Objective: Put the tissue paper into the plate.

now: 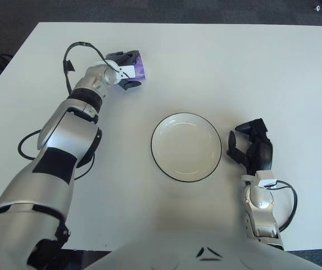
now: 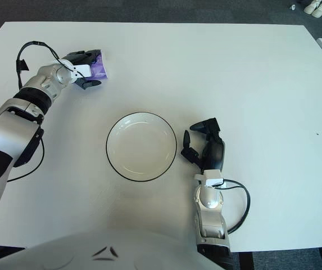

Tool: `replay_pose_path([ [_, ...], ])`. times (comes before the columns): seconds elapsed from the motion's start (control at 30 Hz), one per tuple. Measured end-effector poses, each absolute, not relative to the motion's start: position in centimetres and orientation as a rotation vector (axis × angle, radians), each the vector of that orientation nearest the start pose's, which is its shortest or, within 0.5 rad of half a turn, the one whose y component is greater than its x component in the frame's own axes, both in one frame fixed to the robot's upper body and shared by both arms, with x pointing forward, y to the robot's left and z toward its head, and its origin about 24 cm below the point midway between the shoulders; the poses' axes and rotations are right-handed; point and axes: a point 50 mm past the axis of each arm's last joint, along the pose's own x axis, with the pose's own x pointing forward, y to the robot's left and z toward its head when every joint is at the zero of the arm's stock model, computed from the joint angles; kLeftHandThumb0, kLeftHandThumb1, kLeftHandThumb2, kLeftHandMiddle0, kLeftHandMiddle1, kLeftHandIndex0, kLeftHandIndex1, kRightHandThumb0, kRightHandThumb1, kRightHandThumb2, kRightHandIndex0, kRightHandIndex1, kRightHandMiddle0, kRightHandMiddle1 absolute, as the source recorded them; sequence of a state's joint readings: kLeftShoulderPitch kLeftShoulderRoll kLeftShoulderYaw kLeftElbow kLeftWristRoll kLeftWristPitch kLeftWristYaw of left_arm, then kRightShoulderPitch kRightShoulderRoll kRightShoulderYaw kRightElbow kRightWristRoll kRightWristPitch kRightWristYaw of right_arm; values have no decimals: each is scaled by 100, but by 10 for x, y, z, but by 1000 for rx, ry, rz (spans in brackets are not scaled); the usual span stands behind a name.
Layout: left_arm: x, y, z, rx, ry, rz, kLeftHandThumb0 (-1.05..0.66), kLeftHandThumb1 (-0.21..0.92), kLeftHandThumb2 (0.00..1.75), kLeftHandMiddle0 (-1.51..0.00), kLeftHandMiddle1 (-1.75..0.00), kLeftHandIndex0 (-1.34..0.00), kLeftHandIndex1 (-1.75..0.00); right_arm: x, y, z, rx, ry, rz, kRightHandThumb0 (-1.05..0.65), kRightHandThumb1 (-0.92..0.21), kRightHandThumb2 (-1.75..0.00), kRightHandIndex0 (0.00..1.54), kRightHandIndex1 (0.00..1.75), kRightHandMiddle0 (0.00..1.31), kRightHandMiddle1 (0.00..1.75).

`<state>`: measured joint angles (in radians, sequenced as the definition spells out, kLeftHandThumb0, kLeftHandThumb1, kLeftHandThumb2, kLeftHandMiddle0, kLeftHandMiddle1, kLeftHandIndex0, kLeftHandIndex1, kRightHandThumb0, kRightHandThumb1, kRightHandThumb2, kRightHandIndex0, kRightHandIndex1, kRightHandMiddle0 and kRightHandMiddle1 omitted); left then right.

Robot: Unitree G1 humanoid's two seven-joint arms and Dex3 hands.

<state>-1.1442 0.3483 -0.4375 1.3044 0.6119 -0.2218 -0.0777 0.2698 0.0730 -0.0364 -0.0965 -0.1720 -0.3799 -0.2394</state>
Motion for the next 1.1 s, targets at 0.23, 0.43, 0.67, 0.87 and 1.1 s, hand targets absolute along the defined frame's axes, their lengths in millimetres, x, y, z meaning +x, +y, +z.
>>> replay_pose_path([
  [0.23,413,156,133,1190,-46,-259,-57,14,126,-29,-173,-14,-173,193,-170,43,-105,-224,-324,-42,-52,-107,49,158,45,175],
  [0.43,410,154,126,1149,-102,-208,-44,7,131,-55,-174,-32,-174,193,-170,43,-107,-223,-323,-42,-53,-105,48,159,44,175],
  [0.67,406,152,119,1134,-143,-162,-36,4,135,-66,-175,-39,-175,192,-171,43,-109,-219,-325,-41,-57,-101,48,159,41,175],
  [0.87,404,151,115,1125,-168,-129,-33,15,140,-70,-175,-55,-174,190,-172,43,-112,-216,-327,-41,-54,-104,49,158,43,175],
  [1.1,402,149,112,1119,-189,-116,-3,6,159,-74,-175,-65,-170,188,-172,42,-113,-215,-327,-42,-53,-106,49,158,44,175],
])
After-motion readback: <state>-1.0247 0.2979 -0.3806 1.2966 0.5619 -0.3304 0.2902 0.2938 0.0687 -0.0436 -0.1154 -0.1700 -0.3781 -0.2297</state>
